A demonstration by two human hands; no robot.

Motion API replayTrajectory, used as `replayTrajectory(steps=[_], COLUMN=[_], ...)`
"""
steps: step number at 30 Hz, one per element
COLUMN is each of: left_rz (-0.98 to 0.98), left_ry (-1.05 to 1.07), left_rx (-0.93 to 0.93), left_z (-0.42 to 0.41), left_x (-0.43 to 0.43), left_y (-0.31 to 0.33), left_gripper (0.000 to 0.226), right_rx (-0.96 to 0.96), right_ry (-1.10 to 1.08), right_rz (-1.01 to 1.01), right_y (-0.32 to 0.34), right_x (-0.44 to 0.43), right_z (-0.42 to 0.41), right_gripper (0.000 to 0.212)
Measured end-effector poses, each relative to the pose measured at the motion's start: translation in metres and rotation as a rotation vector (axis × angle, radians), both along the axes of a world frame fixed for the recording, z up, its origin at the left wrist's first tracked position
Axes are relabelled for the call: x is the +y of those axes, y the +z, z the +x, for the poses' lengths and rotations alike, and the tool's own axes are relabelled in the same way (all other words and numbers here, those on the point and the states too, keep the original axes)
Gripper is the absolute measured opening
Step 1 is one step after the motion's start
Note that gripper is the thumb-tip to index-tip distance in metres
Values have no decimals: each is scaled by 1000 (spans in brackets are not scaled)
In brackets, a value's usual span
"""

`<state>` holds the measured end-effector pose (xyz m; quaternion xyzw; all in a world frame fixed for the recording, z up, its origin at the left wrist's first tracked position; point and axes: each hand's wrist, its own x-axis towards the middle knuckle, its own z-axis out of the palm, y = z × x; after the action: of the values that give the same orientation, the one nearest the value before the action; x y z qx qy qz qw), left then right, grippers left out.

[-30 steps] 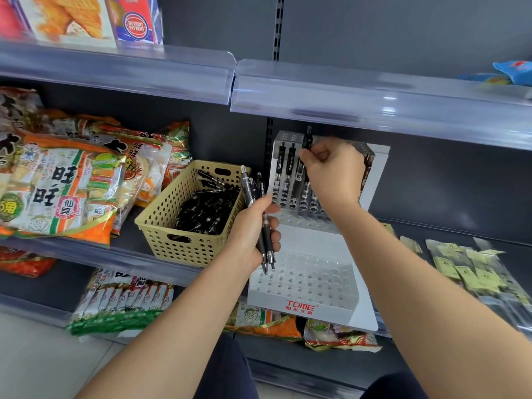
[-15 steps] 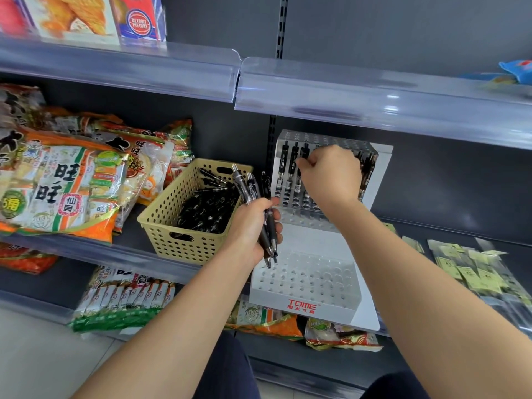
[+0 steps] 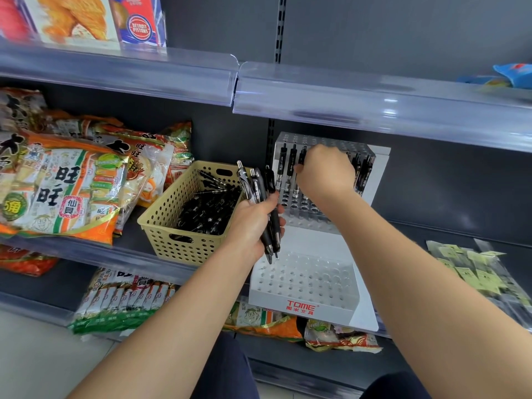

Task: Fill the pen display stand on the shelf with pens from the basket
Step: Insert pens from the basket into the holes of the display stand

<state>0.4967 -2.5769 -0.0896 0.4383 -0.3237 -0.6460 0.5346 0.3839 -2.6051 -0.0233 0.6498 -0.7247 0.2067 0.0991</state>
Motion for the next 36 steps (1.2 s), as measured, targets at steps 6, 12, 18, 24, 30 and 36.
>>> replayTrajectory(steps=[6, 12, 18, 24, 30, 36], left_rz=[-46, -35, -26, -60, -64, 0], left_ry=[-4, -14, -71, -11, 19, 9], left_rx=[-32, -6, 13, -39, -39, -12], left_z=[-1, -1, -1, -4, -5, -1], left_x=[1, 1, 2, 2, 2, 5], left_y=[1, -1, -4, -4, -8, -11], left_gripper=[9, 10, 16, 12, 23, 17], right_rx=[-70, -898, -1169, -1088, -938, -939], right_ry=[36, 297, 305, 251, 191, 202], right_rz=[-34, 254, 423, 210, 117, -173], right_y=[-8, -18, -20, -22, -15, -1], right_x=[-1, 9, 9, 8, 7, -4], right_z=[-6, -10, -16, -11, -6, -11], right_gripper=[40, 23, 6, 22, 14, 16])
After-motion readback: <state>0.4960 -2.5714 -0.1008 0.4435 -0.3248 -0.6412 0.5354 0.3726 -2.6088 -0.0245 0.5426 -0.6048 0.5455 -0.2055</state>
